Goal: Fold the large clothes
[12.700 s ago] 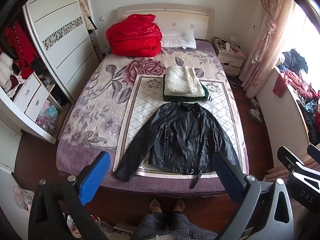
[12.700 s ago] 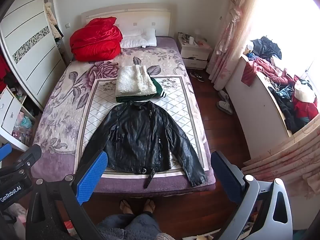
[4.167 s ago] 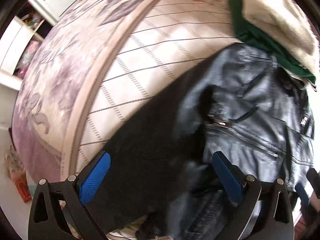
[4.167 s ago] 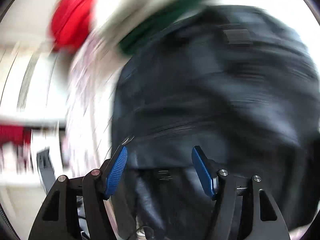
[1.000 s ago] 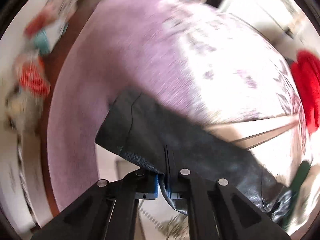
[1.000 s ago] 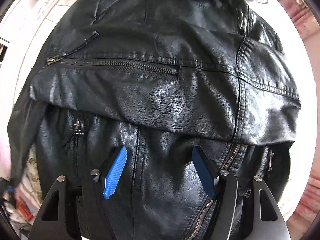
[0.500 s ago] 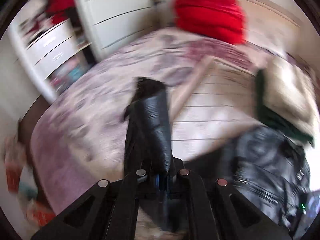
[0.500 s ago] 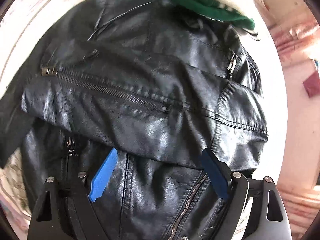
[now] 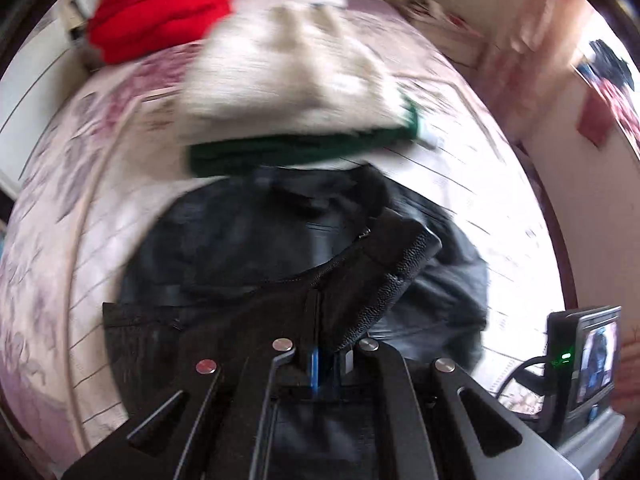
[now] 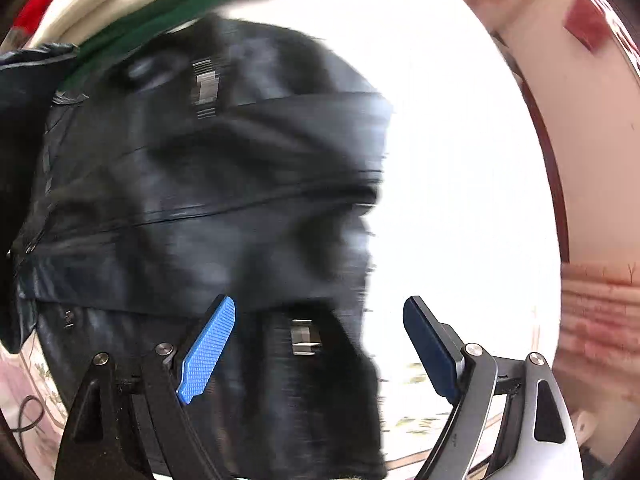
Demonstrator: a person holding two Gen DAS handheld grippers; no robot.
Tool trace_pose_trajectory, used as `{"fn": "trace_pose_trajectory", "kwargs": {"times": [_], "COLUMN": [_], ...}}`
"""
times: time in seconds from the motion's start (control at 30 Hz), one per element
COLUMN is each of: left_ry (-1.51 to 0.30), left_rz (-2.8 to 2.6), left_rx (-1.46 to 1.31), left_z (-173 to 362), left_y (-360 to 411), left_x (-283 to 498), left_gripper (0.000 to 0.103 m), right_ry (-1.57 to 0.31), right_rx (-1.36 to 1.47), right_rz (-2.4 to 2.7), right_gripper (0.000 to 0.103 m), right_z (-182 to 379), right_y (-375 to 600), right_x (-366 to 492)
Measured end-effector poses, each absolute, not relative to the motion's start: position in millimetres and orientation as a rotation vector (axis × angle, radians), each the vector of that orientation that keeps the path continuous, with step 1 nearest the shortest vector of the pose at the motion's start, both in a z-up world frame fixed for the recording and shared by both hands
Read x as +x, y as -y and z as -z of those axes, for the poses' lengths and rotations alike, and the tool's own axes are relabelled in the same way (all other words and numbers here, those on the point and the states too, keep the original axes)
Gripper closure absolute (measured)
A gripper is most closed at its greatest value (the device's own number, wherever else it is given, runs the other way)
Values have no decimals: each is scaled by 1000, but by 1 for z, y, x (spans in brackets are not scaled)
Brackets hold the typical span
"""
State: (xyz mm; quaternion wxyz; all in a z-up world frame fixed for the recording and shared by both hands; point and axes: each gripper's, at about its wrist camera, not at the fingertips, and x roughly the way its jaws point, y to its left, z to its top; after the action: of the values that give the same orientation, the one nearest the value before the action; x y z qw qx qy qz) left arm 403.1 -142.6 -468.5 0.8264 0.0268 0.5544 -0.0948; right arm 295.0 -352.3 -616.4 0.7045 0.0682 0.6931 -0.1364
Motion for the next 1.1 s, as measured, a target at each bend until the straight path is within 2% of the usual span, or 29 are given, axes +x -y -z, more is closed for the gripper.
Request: {"fn": "trace_pose_trajectory", "kwargs": {"times": [0.23,0.4,0.47,0.5,0.53,0.57,0.6,0.83,0.93,1.07,1.1], "left_ry": [-1265,-1381,-1407,-1421,-1430,-1432,-1429,-1372,-1357,-1390,-1389], "left_rz": [279,255,272,271,272,267,253,36,-102,-271,-317], "left_rx": [87,62,3,-21,-55,-82,-113,-245,-242,-106,-54], "left_z": [508,529,529,527,524,522,515,489,493,520,527], "left_y": [221,236,229,223,217,210,199,115,82,54,48], "left_x": [409,413,411,411,410,411,410,397,391,383,380], "left_gripper": [100,94,85,69,44,34,31,30,30,30,30], "right_ry": [-1541,-1532,-1508,-1497,-1486,-1469,-1453,-1416,-1491,-1576,-1576], "right_rx": [270,459,571,615,660,702,736,882,812,633,520], "right_rz": [368,332,285,258,229,190,162,-31,-29,-45,-16], "right_gripper": [15,15,15,15,15,15,15,15,15,16,33], "right_z": [619,622,617,615,612,609,604,600,626,656,655], "right_y": [421,464,479,486,488,488,473,425,400,362,349], "right_x": [284,286,289,291,295,301,294,320,336,358,361]}}
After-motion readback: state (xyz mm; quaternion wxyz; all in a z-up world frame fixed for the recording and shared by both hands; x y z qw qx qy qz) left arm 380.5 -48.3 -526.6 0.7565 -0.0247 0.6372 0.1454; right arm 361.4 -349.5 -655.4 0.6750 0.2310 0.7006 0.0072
